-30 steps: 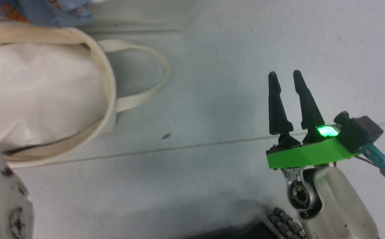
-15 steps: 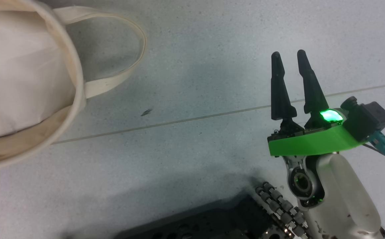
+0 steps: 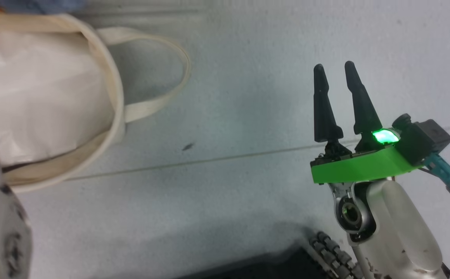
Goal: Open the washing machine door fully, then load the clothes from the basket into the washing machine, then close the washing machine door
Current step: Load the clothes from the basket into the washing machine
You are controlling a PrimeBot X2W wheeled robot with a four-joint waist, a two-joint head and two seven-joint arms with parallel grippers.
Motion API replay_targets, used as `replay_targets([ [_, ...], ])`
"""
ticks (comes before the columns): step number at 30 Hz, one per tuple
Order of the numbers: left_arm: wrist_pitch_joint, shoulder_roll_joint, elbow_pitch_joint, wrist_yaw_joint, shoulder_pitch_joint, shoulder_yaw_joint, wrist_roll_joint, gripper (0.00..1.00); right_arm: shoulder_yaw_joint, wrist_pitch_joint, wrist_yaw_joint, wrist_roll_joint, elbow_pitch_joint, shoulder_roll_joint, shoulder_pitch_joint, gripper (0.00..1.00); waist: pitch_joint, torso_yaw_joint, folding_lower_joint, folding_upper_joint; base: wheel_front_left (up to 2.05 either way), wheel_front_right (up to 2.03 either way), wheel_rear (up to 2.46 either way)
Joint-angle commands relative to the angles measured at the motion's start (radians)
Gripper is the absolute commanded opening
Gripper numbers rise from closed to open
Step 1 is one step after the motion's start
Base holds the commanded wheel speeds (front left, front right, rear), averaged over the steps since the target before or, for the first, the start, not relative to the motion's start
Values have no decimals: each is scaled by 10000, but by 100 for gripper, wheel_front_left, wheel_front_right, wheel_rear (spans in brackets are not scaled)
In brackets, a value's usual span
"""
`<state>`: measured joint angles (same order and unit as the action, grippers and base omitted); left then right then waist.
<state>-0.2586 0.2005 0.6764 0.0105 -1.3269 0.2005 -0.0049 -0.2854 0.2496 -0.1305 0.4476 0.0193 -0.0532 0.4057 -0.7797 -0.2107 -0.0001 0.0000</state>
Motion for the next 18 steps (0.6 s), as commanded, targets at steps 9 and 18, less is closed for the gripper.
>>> replay_targets([
  [9, -32, -429, -928, 334, 2824, -96, -244, 100, -249, 122, -2, -280, 193, 30, -737, 100, 2266, 738, 1, 0, 0, 0, 0],
  [18, -32, -1229, -1678, 427, 5964, -288, -396, 100, -227, 122, -2, -435, 582, 30, -1499, 100, 4228, 1237, 1, 0, 0, 0, 0],
])
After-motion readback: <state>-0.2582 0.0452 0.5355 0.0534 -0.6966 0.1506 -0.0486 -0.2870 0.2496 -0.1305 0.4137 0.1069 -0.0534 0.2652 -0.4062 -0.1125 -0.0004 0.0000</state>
